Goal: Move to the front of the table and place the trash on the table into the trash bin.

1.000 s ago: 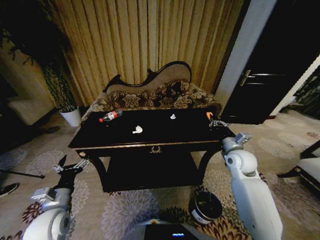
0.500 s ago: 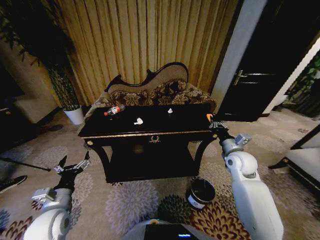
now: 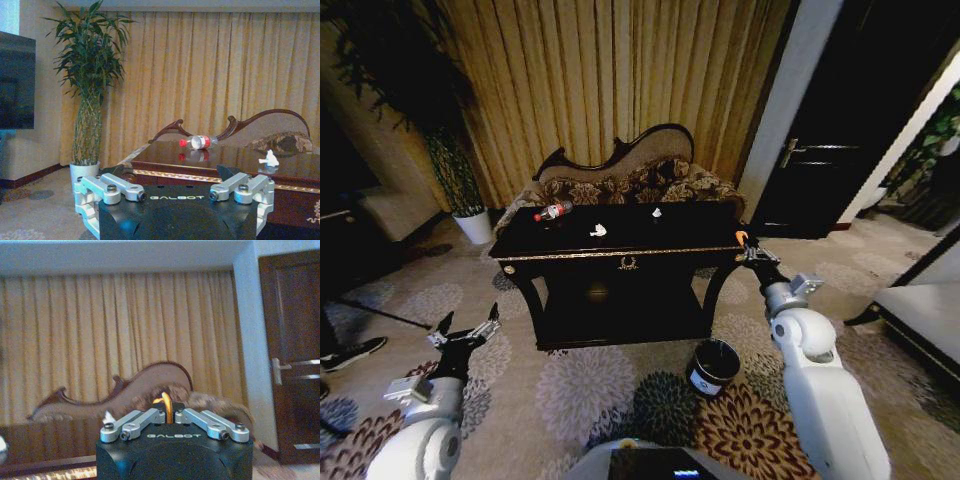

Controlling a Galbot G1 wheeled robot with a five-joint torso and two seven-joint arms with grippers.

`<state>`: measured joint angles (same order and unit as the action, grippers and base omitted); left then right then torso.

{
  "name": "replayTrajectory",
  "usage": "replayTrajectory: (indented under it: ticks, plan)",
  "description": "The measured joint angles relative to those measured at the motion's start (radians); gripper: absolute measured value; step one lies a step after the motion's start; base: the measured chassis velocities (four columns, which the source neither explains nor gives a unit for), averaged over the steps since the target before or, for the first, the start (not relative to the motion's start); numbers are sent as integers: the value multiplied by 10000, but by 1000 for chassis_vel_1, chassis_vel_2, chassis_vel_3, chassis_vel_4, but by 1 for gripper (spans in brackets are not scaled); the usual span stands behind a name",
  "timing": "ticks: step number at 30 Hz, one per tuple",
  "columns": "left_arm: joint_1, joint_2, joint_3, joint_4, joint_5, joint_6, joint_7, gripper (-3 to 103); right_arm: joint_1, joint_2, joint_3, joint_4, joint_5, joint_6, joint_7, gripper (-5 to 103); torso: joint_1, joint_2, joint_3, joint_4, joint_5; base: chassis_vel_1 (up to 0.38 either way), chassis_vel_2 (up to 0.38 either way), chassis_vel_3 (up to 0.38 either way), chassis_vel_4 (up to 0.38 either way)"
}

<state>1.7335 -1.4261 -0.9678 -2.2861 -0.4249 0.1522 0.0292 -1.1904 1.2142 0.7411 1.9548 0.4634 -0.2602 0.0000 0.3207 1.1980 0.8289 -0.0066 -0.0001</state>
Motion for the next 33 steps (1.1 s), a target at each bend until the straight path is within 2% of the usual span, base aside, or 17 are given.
replayTrajectory:
  ticks: [9,16,19,21,22,23,27,33]
  plan:
    - [-141,114,19,197,-7,-92,14,100,-893,319,474,-1272,-638,148,-1,4,16,-11,8,-3,3,0,0,0,0]
    - [-320,186,-25,282,-12,-115,12,100,-1170,461,729,-3045,-1742,134,0,4,5,-4,3,-3,0,0,0,0,0]
    - [-341,204,-31,299,-38,-121,10,100,-729,615,604,-4366,-2606,258,-1,4,6,-4,4,1,1,0,0,0,0]
    - [-340,203,-31,305,-46,-124,10,100,-618,673,552,-4667,-2767,316,-2,4,7,-5,4,0,1,0,0,0,0]
    - [-333,202,-30,319,-57,-128,10,100,-174,803,407,-5612,-3182,497,-1,4,8,-6,4,0,2,0,0,0,0]
    - [-333,202,-30,319,-57,-128,10,100,-174,803,407,-5612,-3182,497,-1,4,8,-6,4,0,2,0,0,0,0]
    - [-282,203,-92,291,-129,-131,4,100,743,925,101,-7422,-3875,848,-5,4,7,-6,5,4,4,0,0,0,0]
    - [-251,213,-152,245,-228,-109,-3,100,1118,858,25,-8215,-4325,1057,-4,4,8,-6,4,-2,0,0,0,0,0]
